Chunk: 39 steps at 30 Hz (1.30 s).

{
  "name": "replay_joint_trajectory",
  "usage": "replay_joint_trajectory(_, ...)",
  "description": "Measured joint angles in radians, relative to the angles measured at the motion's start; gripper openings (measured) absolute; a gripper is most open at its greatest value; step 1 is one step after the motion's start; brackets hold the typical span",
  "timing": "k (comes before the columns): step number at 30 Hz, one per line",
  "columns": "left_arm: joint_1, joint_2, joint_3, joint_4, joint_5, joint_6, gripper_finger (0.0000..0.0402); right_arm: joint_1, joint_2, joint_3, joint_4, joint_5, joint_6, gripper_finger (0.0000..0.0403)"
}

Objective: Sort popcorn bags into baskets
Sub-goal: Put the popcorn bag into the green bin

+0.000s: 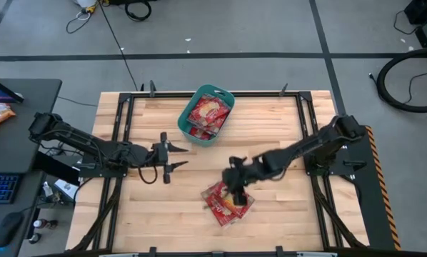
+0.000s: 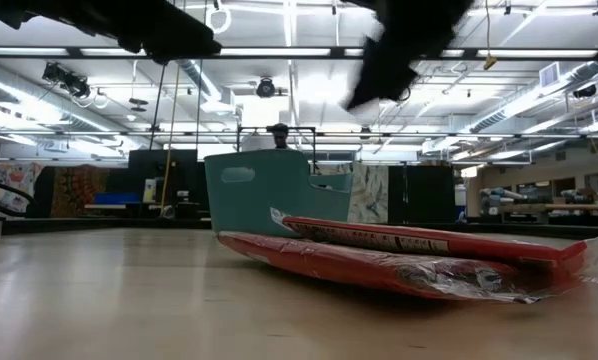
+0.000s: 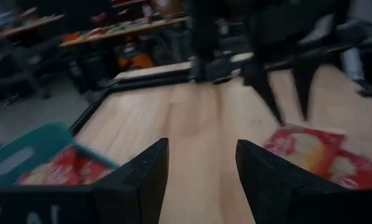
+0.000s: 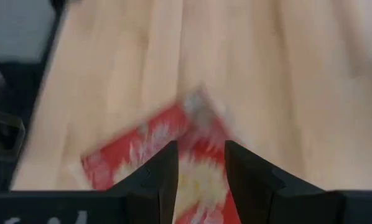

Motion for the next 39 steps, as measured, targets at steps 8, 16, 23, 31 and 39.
replay_joint_trajectory(8,0.009,0.017,0.0,0.093,0.075,0.167,0.0192,0.108,0.153,-0.032,0.057,0.05,0.089,0.0135)
replay_joint_trajectory(16,0.063,0.024,0.0,0.152,0.084,0.215,0.0192,0.096,0.216,-0.027,-0.157,0.084,0.2,0.0135)
replay_joint_trajectory(23,0.109,0.024,0.0,0.152,0.087,0.209,0.0192,0.062,0.186,-0.032,-0.496,0.261,0.234,0.0135)
replay_joint_trajectory(31,0.124,0.024,0.0,0.151,0.087,0.194,0.0192,0.028,0.156,-0.032,-0.638,0.299,0.294,0.0135)
replay_joint_trajectory(39,0.124,0.024,0.0,0.15,0.087,0.194,0.0192,0.059,0.133,-0.036,-0.538,0.427,0.463,0.0135)
